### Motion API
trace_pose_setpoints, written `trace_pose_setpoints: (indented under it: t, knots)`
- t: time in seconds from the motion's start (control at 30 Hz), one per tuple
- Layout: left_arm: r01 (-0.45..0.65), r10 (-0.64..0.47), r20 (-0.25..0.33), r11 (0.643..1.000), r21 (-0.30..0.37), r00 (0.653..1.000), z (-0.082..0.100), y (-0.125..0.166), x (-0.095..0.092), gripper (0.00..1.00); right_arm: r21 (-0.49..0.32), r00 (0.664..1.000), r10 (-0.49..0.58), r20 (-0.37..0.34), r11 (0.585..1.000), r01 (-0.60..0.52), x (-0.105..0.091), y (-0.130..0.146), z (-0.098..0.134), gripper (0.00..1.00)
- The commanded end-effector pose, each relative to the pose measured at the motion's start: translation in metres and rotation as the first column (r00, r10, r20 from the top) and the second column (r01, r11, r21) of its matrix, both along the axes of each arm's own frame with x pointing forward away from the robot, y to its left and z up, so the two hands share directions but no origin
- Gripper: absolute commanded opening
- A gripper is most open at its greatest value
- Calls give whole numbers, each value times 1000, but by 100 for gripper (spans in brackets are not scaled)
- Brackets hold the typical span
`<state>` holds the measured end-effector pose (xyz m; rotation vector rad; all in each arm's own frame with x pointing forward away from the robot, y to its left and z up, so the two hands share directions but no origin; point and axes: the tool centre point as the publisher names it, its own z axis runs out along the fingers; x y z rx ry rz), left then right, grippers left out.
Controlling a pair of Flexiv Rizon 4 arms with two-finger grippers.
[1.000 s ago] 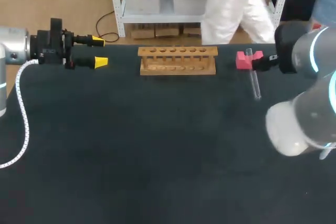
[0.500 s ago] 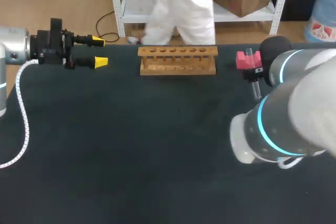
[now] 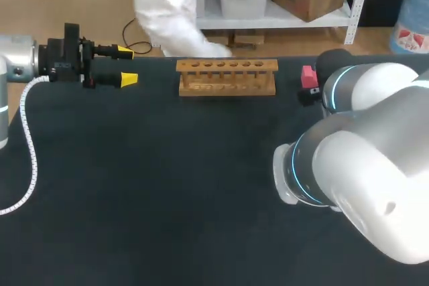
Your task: Grasp the test tube, adjust it, and insert it.
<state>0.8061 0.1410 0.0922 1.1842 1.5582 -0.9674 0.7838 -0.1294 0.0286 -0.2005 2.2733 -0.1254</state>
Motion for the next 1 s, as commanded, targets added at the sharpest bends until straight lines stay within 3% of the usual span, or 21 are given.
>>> trace_pose_setpoints:
  t: [0.03, 0.83, 0.93, 1.0]
  knots:
    - [0, 0, 2, 1000, -2, 1000, -1, 0, 0, 100, 57, 999, 37, -18, 998, -36, 7, -4, -2, 100]
    - [0, 0, 2, 1000, -2, 1000, -1, 0, 0, 100, 154, 994, 51, -96, 988, -35, 12, -3, -33, 100]
    - [0, 0, 2, 1000, -2, 1000, -1, 0, 0, 100, 159, 994, 51, -98, 987, -35, 11, -4, -34, 96]
    - [0, 0, 2, 1000, -2, 1000, -1, 0, 0, 100, 169, 994, 47, -101, 985, -29, 10, -5, -36, 88]
